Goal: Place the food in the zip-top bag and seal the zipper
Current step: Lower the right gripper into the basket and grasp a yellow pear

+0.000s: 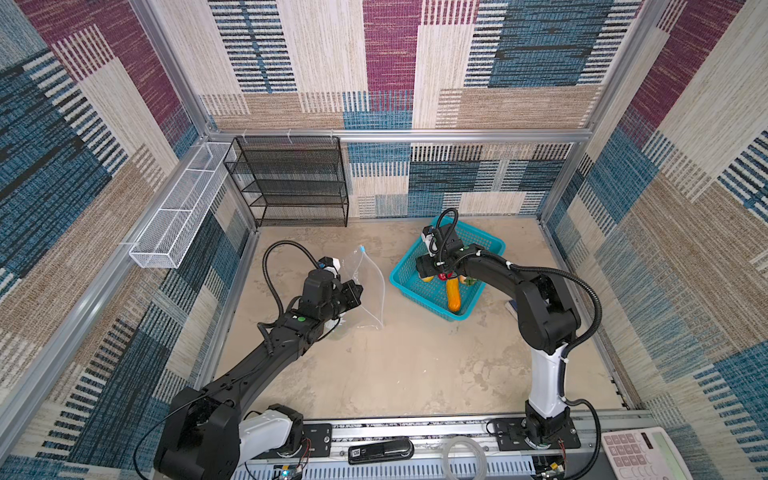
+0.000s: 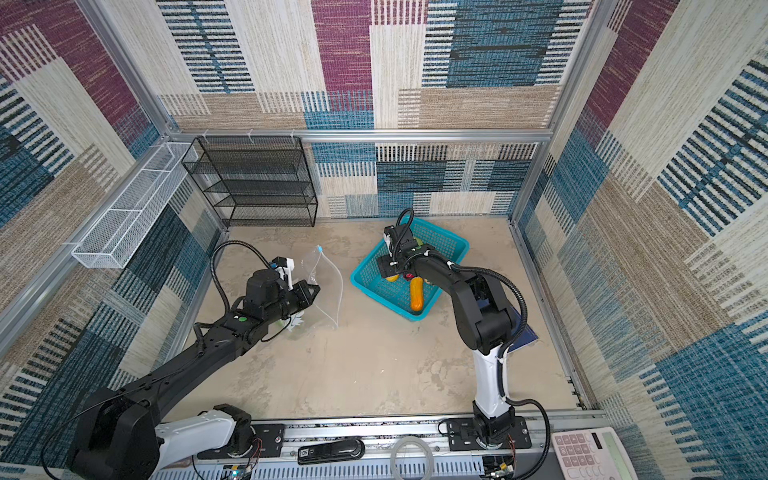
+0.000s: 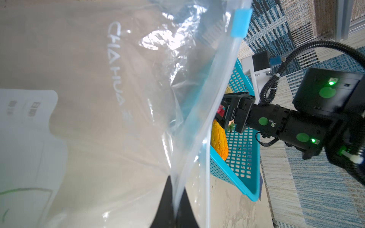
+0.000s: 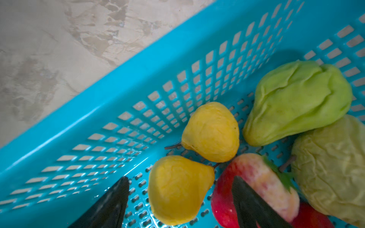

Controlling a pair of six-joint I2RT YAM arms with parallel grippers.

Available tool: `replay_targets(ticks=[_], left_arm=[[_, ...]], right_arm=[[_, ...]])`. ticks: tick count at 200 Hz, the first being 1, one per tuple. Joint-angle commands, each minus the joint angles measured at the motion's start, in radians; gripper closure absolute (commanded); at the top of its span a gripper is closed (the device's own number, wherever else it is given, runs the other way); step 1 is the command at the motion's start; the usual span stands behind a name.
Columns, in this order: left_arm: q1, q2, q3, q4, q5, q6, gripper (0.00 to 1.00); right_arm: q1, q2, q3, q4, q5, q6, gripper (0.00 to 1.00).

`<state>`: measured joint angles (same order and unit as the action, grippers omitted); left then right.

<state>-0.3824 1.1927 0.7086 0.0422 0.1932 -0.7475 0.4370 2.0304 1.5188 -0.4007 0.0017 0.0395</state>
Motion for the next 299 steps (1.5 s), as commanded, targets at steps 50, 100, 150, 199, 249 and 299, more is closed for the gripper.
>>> replay_targets(ticks=[50,100,150,199,249,299], left_arm=[[0.0,-0.042,-0.013,0.007,-0.004,0.004,1.0],[0.002,-0.056,-0.006,-0.022,-0.02,0.027,1.0],[0.001,-0.05,-0.007,-0.019,-0.02,0.025,1.0],[0.0,-0.032,0.008,-0.019,-0.014,0.029,1.0],[0.001,0.007,0.023,0.007,0.0,0.021,1.0],[0.001,0.021,0.041,0.003,0.005,0.028,1.0]], right_arm=[[-0.003,0.066,0.001,0.028,-0.046,0.004,0.2],[-0.004,0.098,-0.006,0.04,-0.05,0.021,0.22],[-0.004,0.09,-0.015,0.055,-0.046,0.026,0.37],[-0.006,0.026,-0.046,0.069,-0.039,0.012,0.47],[-0.007,-0.115,-0.124,0.072,-0.031,-0.014,0.49],[-0.005,-0.283,-0.204,0.072,-0.178,-0.024,0.51]])
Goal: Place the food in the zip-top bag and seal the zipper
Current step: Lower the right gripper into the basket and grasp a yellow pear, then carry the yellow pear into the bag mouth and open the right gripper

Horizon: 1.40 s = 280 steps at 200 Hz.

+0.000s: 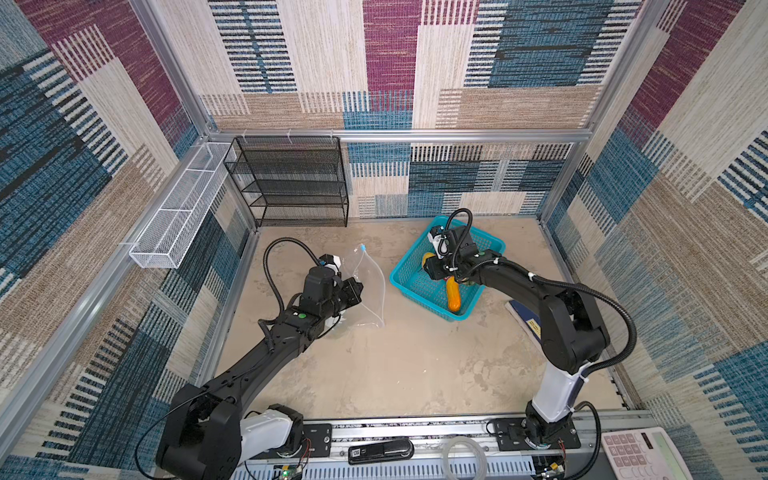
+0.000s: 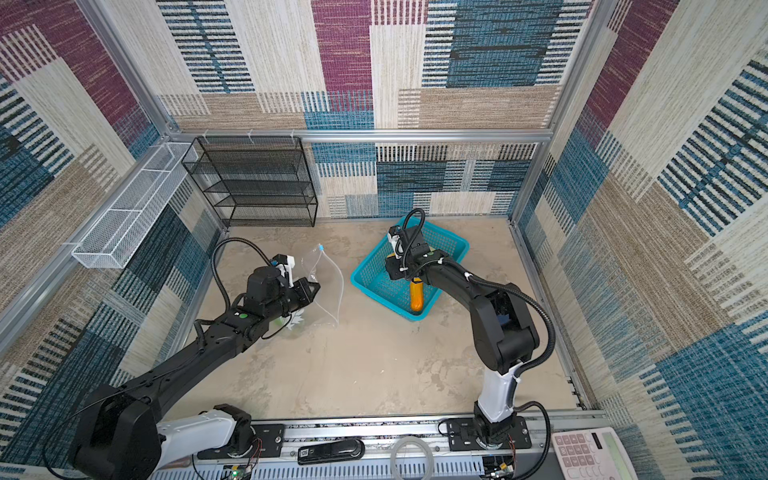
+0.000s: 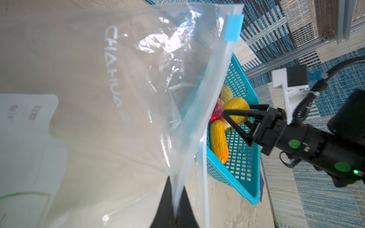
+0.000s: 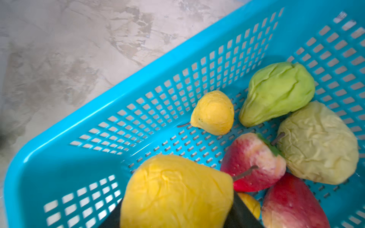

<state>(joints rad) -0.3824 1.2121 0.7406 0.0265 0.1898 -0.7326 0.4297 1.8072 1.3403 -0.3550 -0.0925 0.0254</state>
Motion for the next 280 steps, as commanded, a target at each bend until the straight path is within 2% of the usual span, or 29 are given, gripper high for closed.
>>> replay_targets(ticks=[1,32,62,100,133,161,222,280], left_arm=[[0.001,0.001,0.008,0.017,0.009,0.012,1.0],[0.0,-0.004,0.006,0.013,0.008,0.013,1.0],[0.001,-0.01,0.014,-0.004,0.0,0.024,1.0],[0.002,-0.019,0.025,-0.024,-0.003,0.035,1.0],[0.002,-0.031,0.028,-0.031,0.012,0.034,1.0],[0.001,-0.051,0.028,-0.049,0.019,0.039,1.0],[0.001,-0.092,0.02,-0.069,0.05,0.047,1.0],[0.001,-0.12,0.023,-0.073,0.057,0.044,1.0]], right_arm=[[0.002,-0.062,-0.027,0.026,-0.084,-0.009,0.51],[0.001,-0.091,-0.033,0.018,-0.105,-0.01,0.53],[0.016,-0.129,-0.041,0.048,-0.308,-0.022,0.53],[0.089,-0.163,-0.03,0.113,-0.554,-0.024,0.54],[0.18,-0.13,0.01,0.139,-0.596,-0.033,0.54],[0.21,-0.08,0.024,0.195,-0.659,-0.003,0.55],[0.247,0.067,0.131,0.21,-0.642,0.017,0.56],[0.254,0.154,0.175,0.157,-0.459,0.016,0.57]])
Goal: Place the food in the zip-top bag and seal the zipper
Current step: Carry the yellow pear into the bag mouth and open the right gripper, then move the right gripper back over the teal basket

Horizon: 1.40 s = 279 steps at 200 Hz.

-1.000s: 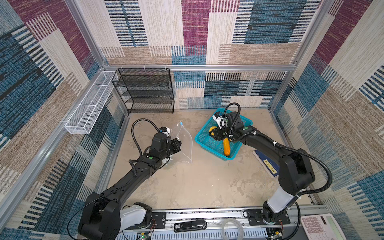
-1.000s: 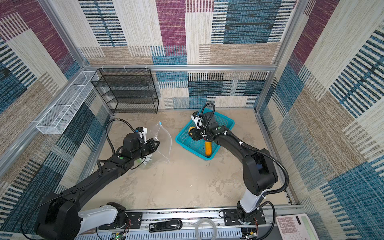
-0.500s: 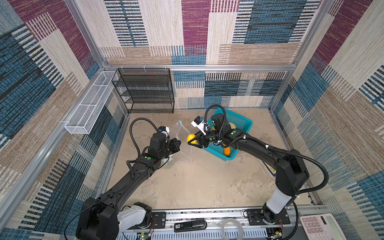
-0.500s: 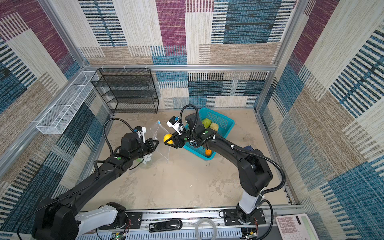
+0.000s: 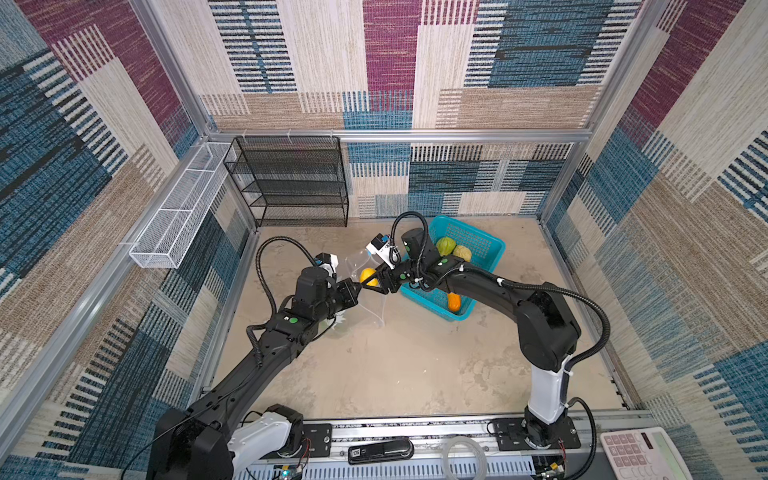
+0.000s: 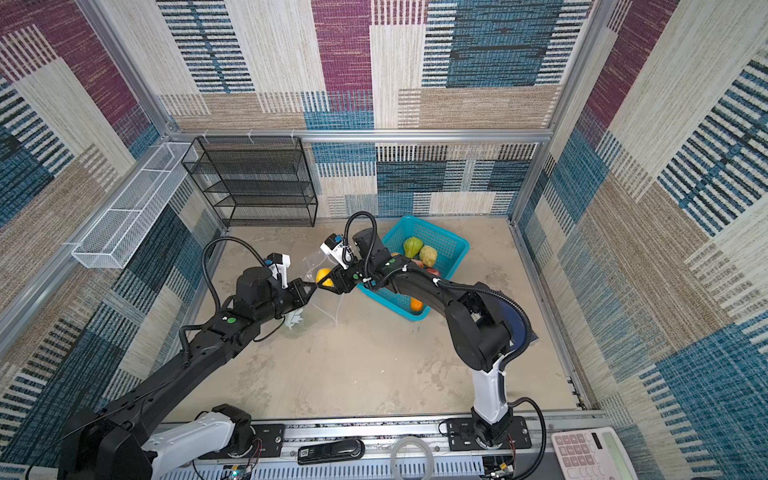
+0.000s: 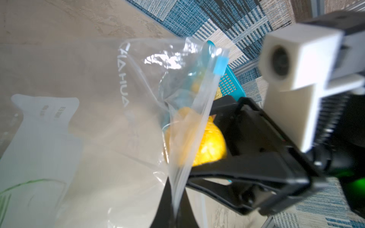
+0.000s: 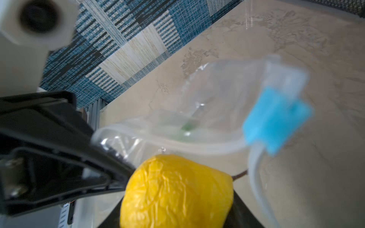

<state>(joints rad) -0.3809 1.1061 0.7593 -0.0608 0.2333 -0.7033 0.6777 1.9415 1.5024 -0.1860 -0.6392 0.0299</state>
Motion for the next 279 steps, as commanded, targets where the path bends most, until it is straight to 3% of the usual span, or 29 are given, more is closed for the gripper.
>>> replay_targets(ticks=[1,37,90,131,209,279], left_arm=[[-0.001,-0.013,0.004,0.015,0.014,0.014,1.0],[-0.001,-0.012,0.003,0.027,0.016,0.008,1.0],[0.0,0.009,-0.014,0.055,0.008,-0.014,1.0],[-0.001,0.024,-0.021,0.073,0.006,-0.024,1.0],[-0.001,0.008,-0.041,0.073,-0.023,-0.029,1.0],[0.001,0.02,-0.055,0.093,-0.034,-0.019,1.0]], right_arm=[[0.006,0.02,0.013,-0.014,0.09,0.011,0.57],[0.021,0.027,0.006,-0.027,0.187,0.016,0.55],[0.04,0.021,0.01,-0.038,0.272,0.01,0.38],[0.04,0.008,0.01,-0.033,0.259,0.01,0.24],[0.04,-0.076,-0.011,-0.018,0.218,0.005,0.21],[-0.024,-0.13,0.041,-0.161,0.526,-0.005,0.21]])
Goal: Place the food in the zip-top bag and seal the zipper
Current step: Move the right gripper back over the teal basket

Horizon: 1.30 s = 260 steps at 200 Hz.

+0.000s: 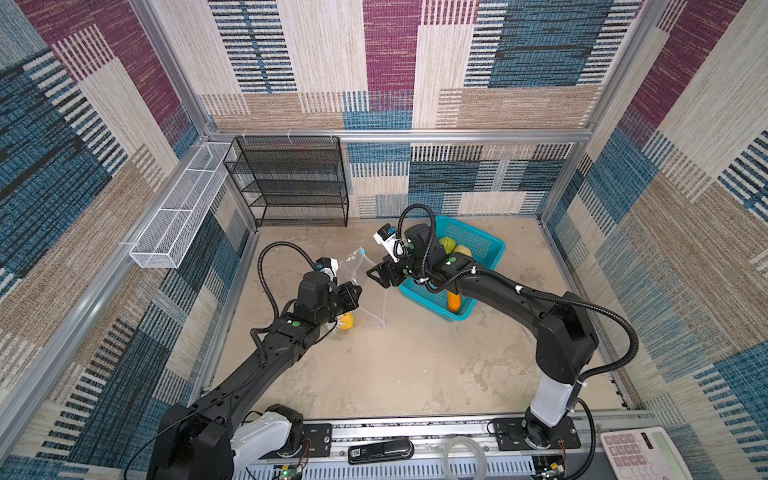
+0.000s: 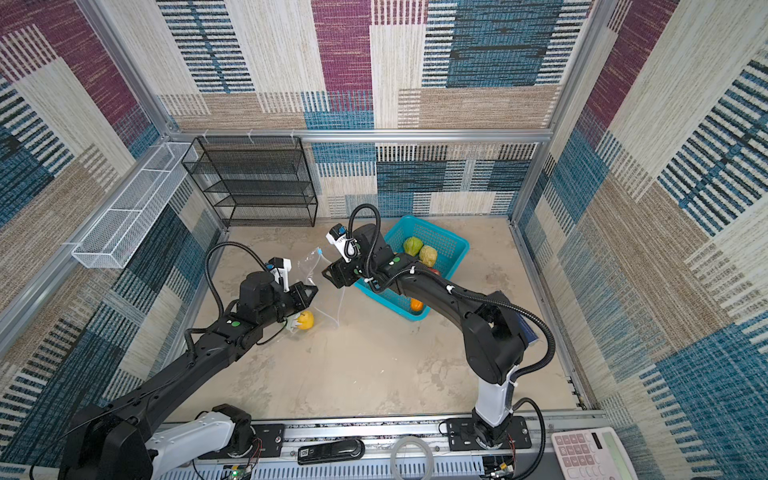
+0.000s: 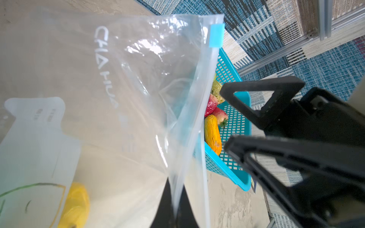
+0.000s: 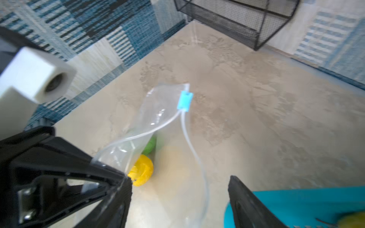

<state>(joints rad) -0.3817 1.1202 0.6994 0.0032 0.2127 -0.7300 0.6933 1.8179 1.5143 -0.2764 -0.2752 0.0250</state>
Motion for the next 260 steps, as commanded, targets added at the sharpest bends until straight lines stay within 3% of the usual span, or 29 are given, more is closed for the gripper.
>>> replay_targets(ticks=[1,50,91,198,260], left_arm=[[0.002,0.007,0.006,0.028,-0.013,0.009,1.0],[0.001,0.012,0.02,0.033,-0.011,0.024,1.0],[0.001,0.033,0.031,0.036,0.004,0.027,1.0],[0.0,0.04,0.012,0.046,-0.001,0.023,1.0],[0.0,0.034,-0.007,0.058,-0.005,0.022,1.0]], right_arm=[[-0.043,-0.006,0.029,-0.073,0.165,0.0,0.21],[-0.197,-0.005,0.005,-0.104,0.256,0.048,0.21],[-0.27,0.073,0.02,-0.098,0.263,0.08,0.22],[-0.304,0.277,0.082,-0.03,0.315,0.275,0.24],[-0.305,0.323,0.071,0.002,0.34,0.31,0.24]])
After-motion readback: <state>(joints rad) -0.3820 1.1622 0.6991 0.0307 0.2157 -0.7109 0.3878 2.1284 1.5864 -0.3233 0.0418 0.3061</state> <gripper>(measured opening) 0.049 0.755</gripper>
